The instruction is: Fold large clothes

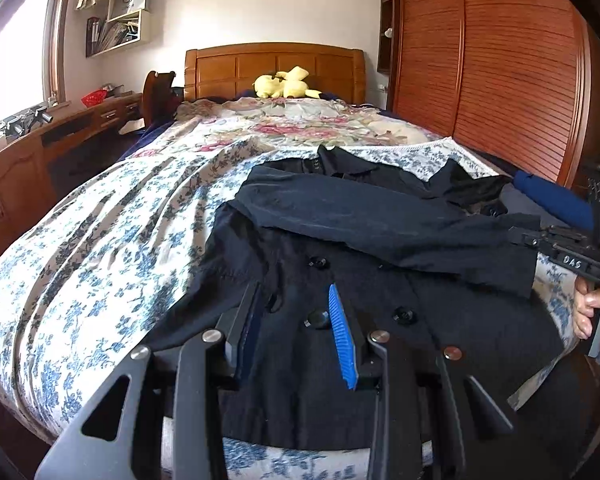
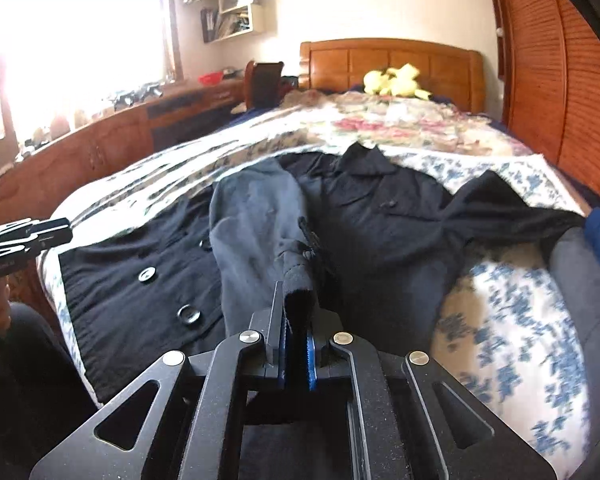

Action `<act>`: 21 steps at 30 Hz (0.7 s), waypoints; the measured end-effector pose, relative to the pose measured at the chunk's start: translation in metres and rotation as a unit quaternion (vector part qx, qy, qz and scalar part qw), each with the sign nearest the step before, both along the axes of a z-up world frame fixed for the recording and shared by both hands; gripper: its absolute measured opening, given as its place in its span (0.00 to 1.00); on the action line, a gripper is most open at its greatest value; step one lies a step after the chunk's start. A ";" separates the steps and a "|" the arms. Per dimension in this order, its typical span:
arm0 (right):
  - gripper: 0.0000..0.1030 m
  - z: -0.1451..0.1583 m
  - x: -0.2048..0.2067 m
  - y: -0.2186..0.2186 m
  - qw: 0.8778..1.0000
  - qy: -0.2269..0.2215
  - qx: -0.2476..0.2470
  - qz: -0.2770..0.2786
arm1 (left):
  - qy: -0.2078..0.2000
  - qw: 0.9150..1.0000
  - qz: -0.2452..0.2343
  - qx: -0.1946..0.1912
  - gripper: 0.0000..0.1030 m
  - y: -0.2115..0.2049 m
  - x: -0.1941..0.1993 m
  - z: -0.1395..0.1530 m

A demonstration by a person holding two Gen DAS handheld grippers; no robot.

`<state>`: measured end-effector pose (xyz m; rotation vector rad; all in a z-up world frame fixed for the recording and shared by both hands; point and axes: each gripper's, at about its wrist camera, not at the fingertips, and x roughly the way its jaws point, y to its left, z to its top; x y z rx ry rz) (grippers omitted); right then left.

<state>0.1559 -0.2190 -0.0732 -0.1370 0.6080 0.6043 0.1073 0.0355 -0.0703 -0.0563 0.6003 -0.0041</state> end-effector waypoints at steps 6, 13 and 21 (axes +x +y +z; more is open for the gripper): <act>0.07 -0.012 0.012 -0.010 0.999 0.019 -0.030 -0.019 | -0.011 1.000 -0.020 0.012 0.31 -0.008 0.018 0.005; 0.46 -0.023 0.014 -0.016 0.996 0.011 -0.047 -0.073 | -0.020 0.998 -0.066 0.004 0.35 -0.005 0.058 0.002; 0.52 -0.003 0.006 -0.008 0.993 -0.024 -0.061 -0.102 | -0.020 0.993 -0.113 0.008 0.37 -0.009 0.110 -0.013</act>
